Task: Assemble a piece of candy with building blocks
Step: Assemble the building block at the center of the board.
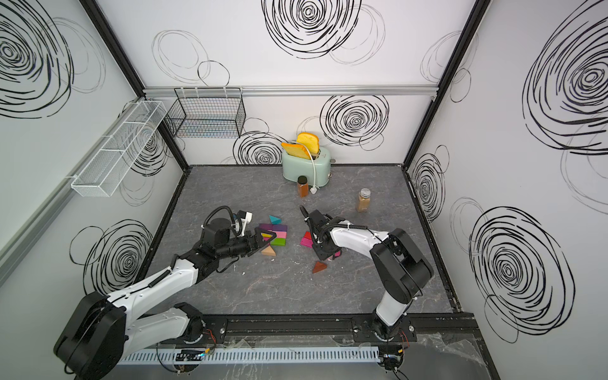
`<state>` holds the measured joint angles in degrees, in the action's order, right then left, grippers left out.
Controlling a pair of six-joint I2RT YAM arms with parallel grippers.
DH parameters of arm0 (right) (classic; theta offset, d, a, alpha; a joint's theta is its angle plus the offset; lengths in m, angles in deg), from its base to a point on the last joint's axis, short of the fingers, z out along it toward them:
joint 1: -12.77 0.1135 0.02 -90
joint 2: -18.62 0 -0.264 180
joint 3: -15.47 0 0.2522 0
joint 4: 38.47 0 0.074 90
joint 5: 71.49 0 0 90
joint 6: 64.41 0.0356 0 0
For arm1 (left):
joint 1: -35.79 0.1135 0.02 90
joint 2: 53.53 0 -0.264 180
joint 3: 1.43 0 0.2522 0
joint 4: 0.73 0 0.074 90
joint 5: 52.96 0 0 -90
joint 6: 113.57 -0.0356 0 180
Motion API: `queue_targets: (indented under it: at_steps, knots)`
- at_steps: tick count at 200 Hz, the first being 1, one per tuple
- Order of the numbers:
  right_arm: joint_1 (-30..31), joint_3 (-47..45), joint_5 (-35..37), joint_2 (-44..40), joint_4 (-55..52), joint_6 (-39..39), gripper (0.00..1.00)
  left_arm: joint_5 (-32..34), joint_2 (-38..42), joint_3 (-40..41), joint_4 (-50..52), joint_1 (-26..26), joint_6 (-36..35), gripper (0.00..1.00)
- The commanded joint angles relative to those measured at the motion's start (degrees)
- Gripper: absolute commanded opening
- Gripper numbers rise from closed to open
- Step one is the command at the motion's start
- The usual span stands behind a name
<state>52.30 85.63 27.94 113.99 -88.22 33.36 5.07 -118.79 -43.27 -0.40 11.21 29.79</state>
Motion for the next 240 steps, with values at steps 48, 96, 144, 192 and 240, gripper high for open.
queue_targets:
  at_steps: [48, 96, 144, 192, 240]
  knots:
    - [-0.1, 1.7, 2.5, -6.0, -4.6, 4.2, 0.48, -1.2, 0.1, -1.2, -2.3, 0.5, -1.0, 0.90]
    - [-10.1, -6.0, -8.3, -16.2, 2.9, 11.2, 0.48, -2.0, -0.3, -1.0, -3.7, 0.6, -0.1, 0.90]
    - [-9.8, -28.1, -8.8, -39.2, 26.3, 40.1, 0.72, -3.7, 0.8, -3.4, -2.0, 0.6, -0.9, 0.90]
    - [-9.8, -29.8, -12.3, -34.7, 27.9, 41.8, 0.74, -3.6, 2.0, -4.3, -0.5, 0.7, -1.6, 0.90]
    - [-11.1, -32.4, -15.5, -30.6, 32.2, 41.8, 0.73, -2.6, 2.2, -2.7, -2.2, 0.7, 0.1, 0.90]
